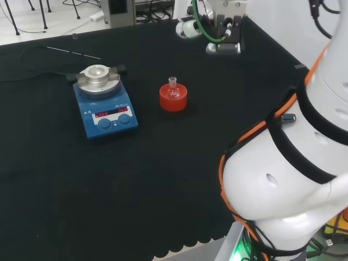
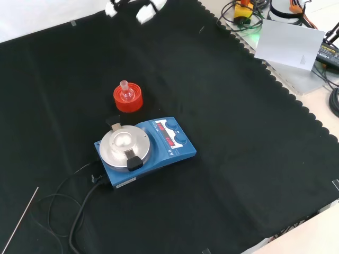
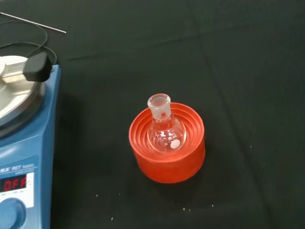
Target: Pick up the round-bottom flask.
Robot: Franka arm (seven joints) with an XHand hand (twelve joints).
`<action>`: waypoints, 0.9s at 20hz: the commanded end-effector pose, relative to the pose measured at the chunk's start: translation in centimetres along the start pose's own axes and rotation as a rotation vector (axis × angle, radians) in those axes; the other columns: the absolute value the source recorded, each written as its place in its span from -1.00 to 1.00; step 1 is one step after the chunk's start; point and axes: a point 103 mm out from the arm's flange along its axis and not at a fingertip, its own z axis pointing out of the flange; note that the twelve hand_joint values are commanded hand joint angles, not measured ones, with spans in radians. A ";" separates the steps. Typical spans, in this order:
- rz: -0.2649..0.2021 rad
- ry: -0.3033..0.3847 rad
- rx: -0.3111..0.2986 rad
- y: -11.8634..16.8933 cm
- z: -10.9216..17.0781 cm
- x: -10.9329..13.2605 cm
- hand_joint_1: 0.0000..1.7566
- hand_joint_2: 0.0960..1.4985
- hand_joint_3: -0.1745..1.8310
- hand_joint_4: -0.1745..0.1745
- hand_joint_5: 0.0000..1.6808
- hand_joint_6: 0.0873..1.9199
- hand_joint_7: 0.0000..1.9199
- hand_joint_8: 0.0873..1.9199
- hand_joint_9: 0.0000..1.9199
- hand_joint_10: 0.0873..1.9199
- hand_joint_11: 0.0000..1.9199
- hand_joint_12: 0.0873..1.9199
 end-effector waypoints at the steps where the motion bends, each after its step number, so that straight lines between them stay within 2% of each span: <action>1: 0.006 0.112 -0.047 4.1 3.1 -2.2 -0.35 0.26 -0.37 -0.29 -0.59 -1.00 -0.84 -0.46 -0.69 -0.40 -1.00 0.28; 4: 0.015 0.150 -0.027 4.9 4.8 -2.4 -0.27 0.11 -0.23 -0.30 -0.55 -1.00 -0.82 -0.44 -0.67 -0.40 -1.00 0.30; 10: 0.024 0.192 -0.010 6.5 7.5 -2.7 -0.21 0.01 -0.16 -0.32 -0.54 -1.00 -0.82 -0.43 -0.66 -0.39 -1.00 0.31; 18: 0.020 0.194 0.034 8.5 10.5 -3.0 -0.15 -0.08 -0.12 -0.31 -0.51 -1.00 -0.86 -0.43 -0.69 -0.39 -1.00 0.28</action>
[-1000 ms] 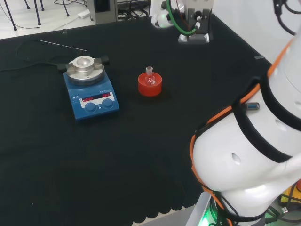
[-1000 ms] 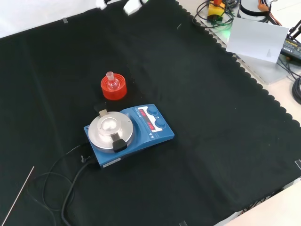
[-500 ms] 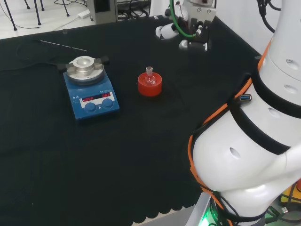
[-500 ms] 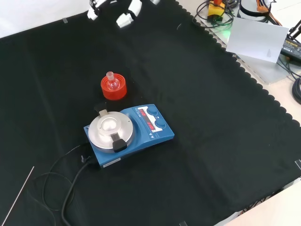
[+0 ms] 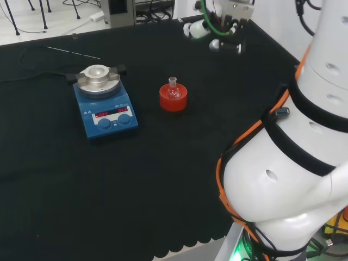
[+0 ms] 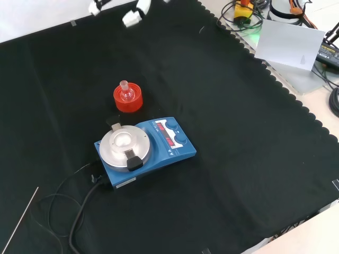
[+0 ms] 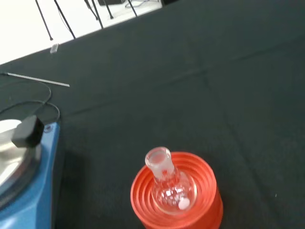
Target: Pick up the round-bottom flask.
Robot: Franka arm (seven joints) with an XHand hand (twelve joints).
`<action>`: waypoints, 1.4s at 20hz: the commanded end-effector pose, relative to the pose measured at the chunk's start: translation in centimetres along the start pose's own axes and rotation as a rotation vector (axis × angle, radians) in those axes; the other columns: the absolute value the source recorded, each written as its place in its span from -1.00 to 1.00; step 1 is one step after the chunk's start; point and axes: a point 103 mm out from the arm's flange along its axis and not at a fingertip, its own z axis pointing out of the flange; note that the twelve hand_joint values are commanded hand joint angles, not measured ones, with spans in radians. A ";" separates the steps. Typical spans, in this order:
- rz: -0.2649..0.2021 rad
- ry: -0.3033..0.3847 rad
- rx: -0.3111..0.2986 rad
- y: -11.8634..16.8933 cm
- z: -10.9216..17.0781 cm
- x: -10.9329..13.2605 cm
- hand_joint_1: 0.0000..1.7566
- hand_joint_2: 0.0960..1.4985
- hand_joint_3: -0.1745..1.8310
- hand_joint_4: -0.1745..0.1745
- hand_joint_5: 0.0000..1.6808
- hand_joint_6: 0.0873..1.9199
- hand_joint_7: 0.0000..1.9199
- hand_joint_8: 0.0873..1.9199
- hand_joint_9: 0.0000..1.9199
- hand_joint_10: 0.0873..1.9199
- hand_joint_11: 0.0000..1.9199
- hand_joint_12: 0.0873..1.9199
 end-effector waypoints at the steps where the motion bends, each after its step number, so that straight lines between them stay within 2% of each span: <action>1: 0.015 0.054 0.123 3.3 10.2 -1.8 -0.15 -0.08 -0.11 -0.31 -0.51 -1.00 -0.87 -0.43 -0.69 -0.39 -1.00 0.28; 10: 0.030 0.084 0.132 4.0 12.3 -2.4 -0.15 -0.09 -0.11 -0.29 -0.49 -1.00 -0.87 -0.43 -0.70 -0.39 -1.00 0.27; 17: 0.025 0.132 0.139 4.0 13.7 -2.9 -0.13 -0.11 -0.11 -0.25 -0.45 -1.00 -0.87 -0.43 -0.70 -0.39 -1.00 0.26; 19: 0.015 0.143 0.119 3.8 14.0 -3.1 -0.12 -0.11 -0.11 -0.24 -0.44 -1.00 -0.87 -0.43 -0.70 -0.38 -1.00 0.26; 23: 0.014 0.164 0.147 3.6 14.9 -3.4 -0.10 -0.13 -0.11 -0.23 -0.39 -1.00 -0.86 -0.43 -0.69 -0.38 -1.00 0.26; 28: 0.006 0.171 0.149 3.4 16.3 -3.6 -0.08 -0.14 -0.11 -0.21 -0.34 -1.00 -0.86 -0.43 -0.68 -0.38 -1.00 0.26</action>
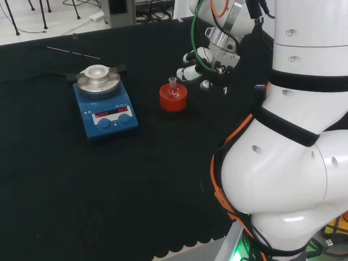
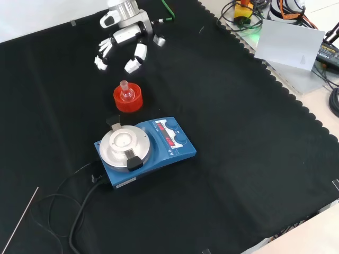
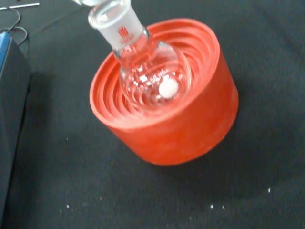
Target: Pick up the round-bottom flask.
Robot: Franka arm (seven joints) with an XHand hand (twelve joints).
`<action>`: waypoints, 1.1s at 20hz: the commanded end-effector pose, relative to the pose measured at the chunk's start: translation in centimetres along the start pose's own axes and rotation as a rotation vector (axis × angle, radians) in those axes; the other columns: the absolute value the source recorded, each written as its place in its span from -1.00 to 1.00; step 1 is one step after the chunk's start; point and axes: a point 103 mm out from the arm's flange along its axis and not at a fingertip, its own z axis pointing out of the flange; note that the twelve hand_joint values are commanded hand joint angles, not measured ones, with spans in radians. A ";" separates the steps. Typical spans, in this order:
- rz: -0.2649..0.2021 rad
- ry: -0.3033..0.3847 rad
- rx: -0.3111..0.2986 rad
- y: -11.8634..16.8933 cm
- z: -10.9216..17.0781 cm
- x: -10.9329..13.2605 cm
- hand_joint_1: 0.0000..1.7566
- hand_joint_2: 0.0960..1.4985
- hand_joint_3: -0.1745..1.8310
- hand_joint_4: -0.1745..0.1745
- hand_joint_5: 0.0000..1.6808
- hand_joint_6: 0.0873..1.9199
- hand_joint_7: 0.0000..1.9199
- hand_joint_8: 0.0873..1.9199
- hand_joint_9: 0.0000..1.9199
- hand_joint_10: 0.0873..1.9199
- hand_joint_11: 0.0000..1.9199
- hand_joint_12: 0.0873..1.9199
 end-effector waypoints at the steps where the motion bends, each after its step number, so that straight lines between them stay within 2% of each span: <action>1: -0.014 0.021 0.002 -0.1 1.8 -0.4 -0.08 -0.15 -0.11 -0.20 -0.30 -1.00 -0.85 -0.43 -0.68 -0.38 -1.00 0.26; 5: -0.032 0.026 -0.008 0.2 2.7 -0.1 -0.03 -0.17 -0.09 -0.17 -0.21 -0.90 -0.78 -0.46 -0.64 -0.42 -1.00 0.27; 18: -0.034 -0.002 -0.040 1.3 4.2 0.8 0.01 -0.21 -0.08 -0.15 -0.28 -0.87 -0.81 -0.49 -0.65 -0.43 -1.00 0.28; 22: -0.034 0.013 -0.034 1.7 4.2 0.7 0.01 -0.22 -0.08 -0.16 -0.30 -0.87 -0.82 -0.49 -0.65 -0.43 -1.00 0.28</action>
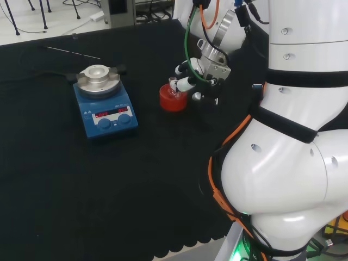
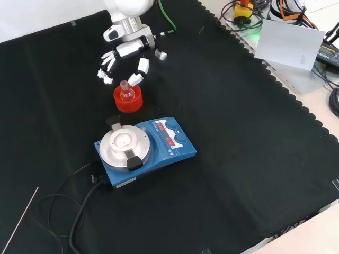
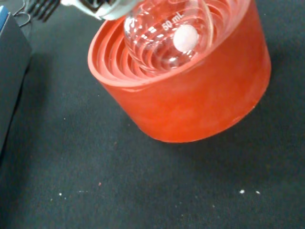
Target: Pick up the round-bottom flask.
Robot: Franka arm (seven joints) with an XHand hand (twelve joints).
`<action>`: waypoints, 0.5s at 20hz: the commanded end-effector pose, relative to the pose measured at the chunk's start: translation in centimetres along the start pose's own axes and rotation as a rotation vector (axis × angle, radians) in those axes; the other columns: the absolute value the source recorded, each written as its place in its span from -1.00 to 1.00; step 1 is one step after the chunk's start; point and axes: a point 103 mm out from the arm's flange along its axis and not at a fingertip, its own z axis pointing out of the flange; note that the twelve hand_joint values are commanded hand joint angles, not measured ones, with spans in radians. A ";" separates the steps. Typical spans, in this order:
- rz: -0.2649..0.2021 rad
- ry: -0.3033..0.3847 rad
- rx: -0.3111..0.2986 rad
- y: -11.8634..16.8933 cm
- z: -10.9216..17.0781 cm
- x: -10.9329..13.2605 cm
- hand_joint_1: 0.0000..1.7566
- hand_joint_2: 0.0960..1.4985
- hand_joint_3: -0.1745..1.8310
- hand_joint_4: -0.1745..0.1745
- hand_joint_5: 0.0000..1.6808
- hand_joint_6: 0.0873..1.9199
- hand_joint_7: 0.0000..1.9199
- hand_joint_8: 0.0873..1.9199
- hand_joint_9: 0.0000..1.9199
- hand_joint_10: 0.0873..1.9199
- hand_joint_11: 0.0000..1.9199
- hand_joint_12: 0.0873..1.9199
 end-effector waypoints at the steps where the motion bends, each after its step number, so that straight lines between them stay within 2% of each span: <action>1: 0.002 0.012 0.005 0.4 0.3 0.1 0.01 -0.22 -0.08 -0.16 -0.30 -0.87 -0.82 -0.49 -0.65 -0.43 -1.00 0.28; 10: -0.011 0.012 -0.002 0.5 0.9 0.6 0.00 -0.22 -0.08 -0.16 -0.30 -0.85 -0.82 -0.49 -0.65 -0.44 -1.00 0.28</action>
